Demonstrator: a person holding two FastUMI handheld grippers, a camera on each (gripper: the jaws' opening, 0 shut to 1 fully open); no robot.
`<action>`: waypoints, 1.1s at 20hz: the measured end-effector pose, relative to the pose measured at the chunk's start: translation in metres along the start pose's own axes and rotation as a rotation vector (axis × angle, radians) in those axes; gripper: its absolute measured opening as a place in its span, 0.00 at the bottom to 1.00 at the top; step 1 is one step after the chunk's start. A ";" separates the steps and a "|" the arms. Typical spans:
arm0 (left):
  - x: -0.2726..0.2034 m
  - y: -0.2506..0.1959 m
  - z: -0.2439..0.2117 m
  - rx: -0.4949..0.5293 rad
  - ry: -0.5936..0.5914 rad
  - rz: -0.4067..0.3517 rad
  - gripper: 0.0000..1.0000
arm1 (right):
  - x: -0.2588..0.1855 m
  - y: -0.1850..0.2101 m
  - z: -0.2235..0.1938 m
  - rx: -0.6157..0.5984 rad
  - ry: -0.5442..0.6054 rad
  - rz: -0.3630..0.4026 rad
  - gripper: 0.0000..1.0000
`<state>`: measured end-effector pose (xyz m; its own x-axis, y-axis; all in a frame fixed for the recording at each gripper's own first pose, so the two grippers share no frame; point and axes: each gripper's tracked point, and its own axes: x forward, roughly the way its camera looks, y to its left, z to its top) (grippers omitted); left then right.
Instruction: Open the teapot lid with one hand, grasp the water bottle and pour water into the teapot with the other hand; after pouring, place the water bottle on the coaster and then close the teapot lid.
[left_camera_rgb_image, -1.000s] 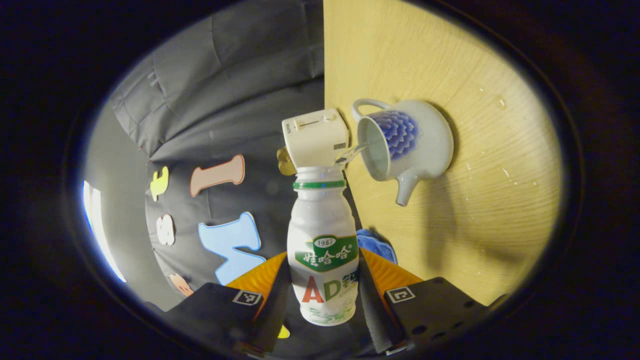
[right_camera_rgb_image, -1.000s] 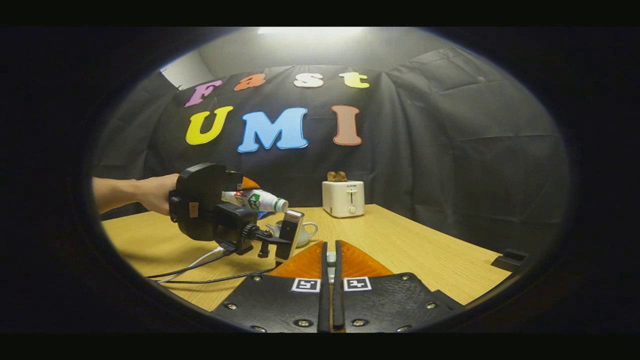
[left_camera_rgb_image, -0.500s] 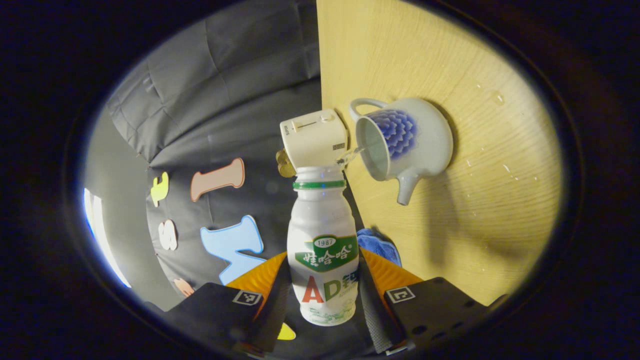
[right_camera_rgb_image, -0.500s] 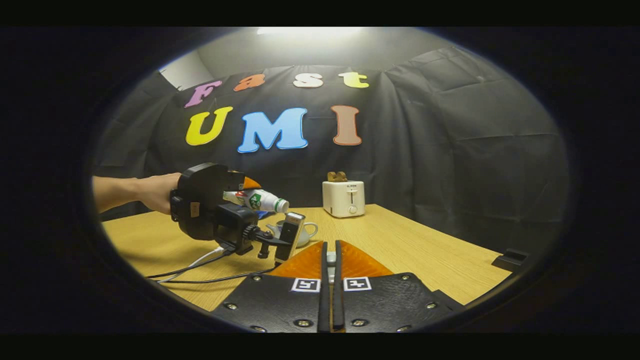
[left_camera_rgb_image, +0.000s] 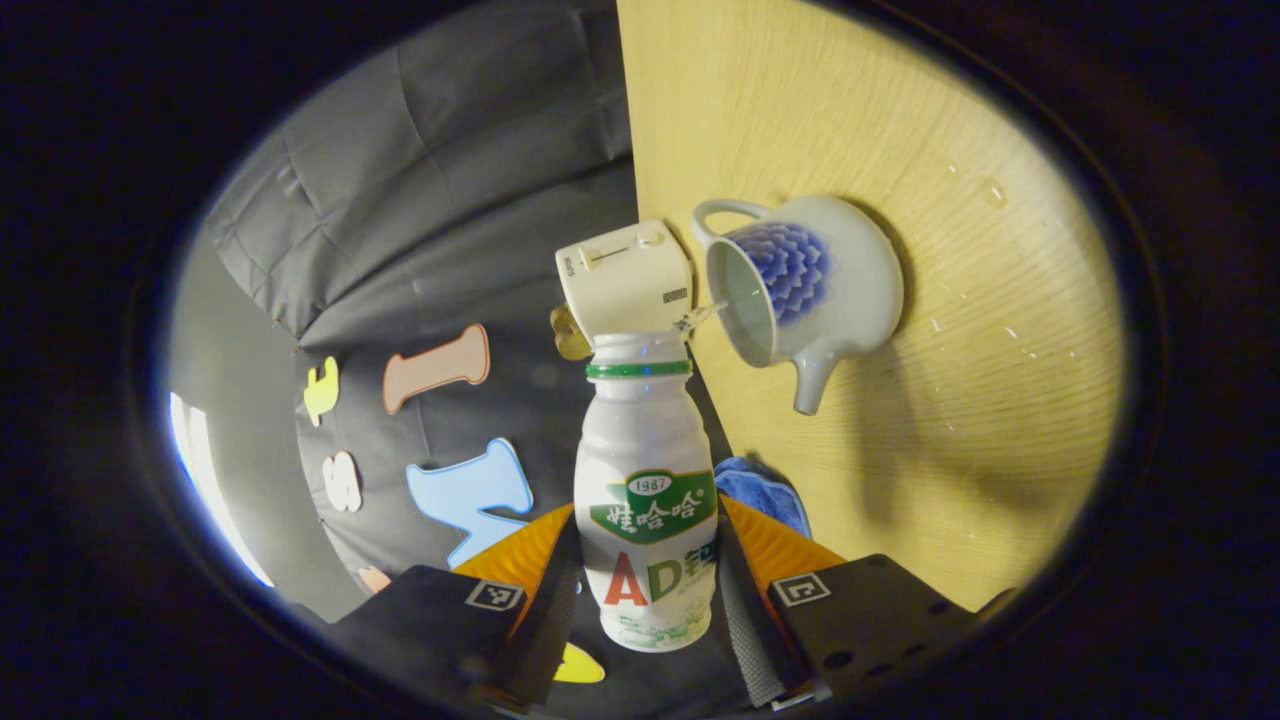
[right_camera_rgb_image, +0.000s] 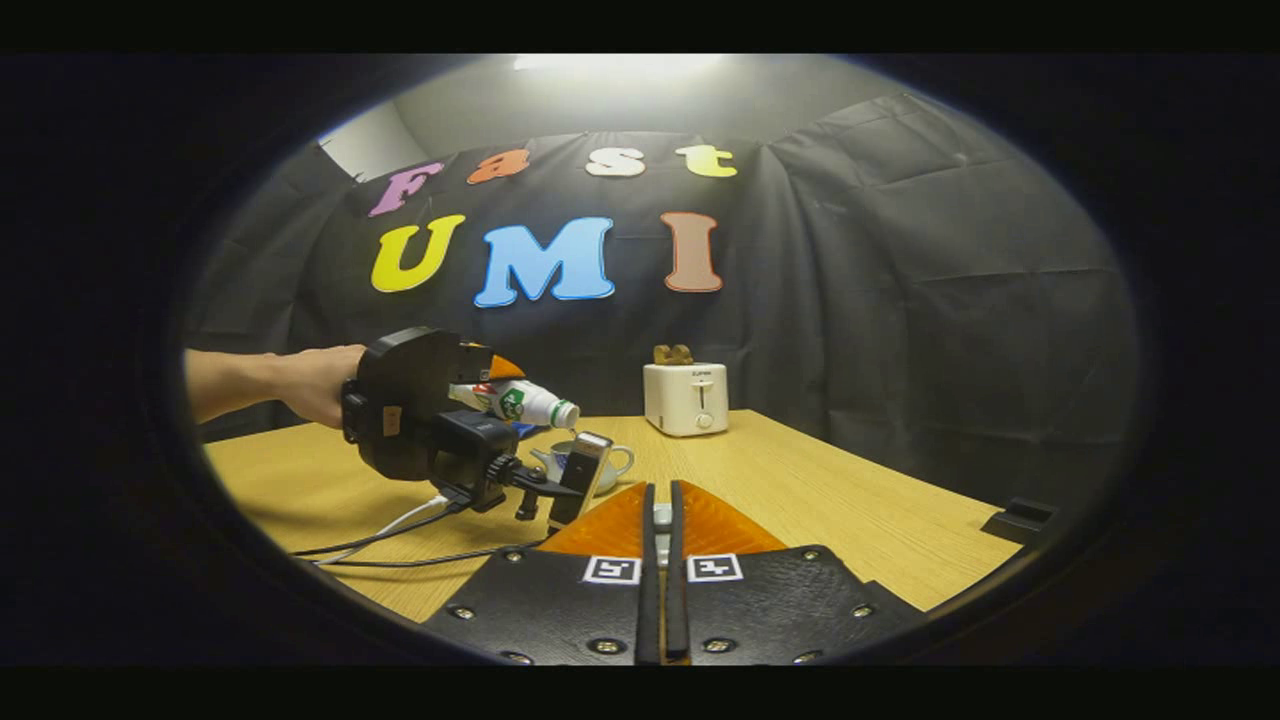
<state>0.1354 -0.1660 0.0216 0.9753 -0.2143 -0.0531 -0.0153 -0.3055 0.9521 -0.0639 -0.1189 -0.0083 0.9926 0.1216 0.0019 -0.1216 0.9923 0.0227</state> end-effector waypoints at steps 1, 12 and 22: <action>0.000 0.001 0.000 0.002 -0.001 0.001 0.80 | 0.000 0.000 0.000 0.001 0.001 0.001 0.02; 0.000 0.004 -0.002 0.035 0.005 0.004 0.70 | 0.001 -0.001 -0.001 0.011 0.003 0.006 0.02; -0.001 0.009 0.004 0.102 -0.013 0.001 0.75 | 0.001 -0.006 -0.002 0.025 0.010 0.001 0.02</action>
<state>0.1333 -0.1720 0.0292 0.9723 -0.2267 -0.0568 -0.0392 -0.3980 0.9165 -0.0618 -0.1245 -0.0105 0.9924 0.1230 -0.0076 -0.1225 0.9913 0.0474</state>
